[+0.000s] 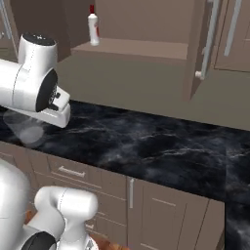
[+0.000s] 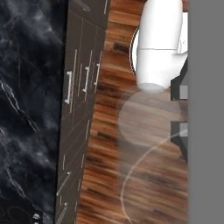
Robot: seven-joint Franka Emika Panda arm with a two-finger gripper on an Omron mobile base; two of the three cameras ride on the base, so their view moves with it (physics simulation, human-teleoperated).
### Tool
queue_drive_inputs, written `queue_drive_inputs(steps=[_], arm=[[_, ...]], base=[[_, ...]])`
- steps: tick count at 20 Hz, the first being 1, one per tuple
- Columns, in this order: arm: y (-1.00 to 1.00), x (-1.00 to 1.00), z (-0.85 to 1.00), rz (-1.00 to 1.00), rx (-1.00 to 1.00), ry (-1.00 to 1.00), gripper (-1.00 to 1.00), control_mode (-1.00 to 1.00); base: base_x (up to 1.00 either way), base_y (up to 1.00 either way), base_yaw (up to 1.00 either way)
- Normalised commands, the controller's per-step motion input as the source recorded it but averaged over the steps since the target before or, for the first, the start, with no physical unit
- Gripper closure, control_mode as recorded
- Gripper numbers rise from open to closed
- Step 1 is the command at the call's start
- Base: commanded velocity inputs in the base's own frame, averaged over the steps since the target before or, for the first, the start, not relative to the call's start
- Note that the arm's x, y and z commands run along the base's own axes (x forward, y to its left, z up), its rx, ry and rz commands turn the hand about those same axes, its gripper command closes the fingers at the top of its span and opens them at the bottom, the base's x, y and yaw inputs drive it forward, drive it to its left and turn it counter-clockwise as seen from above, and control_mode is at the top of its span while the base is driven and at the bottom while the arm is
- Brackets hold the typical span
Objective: There is a bowl on the dining counter. Grab a lemon wedge from the fridge and place it in the bowl. Then get the liquor bottle and glass cup from the cabinet and place them next to the bowl.
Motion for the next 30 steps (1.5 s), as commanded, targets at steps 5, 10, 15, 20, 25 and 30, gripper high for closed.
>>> queue_drive_inputs(steps=[5,10,15,20,25,30], arm=[[0.00,0.00,0.00,0.00,0.00,0.00,1.00,1.00],[0.00,0.00,0.00,0.00,0.00,0.00,1.00,1.00],[0.00,0.00,0.00,0.00,0.00,0.00,1.00,1.00],[0.00,0.00,0.00,0.00,0.00,0.00,1.00,1.00],[0.00,0.00,0.00,0.00,0.00,0.00,1.00,1.00],[0.00,0.00,0.00,0.00,0.00,0.00,1.00,1.00]], base=[[-0.99,0.99,0.21],[-0.67,1.00,0.56],[-0.79,0.93,0.73],[-0.92,0.70,0.79],[-0.96,0.73,0.78],[-0.89,0.81,0.74]])
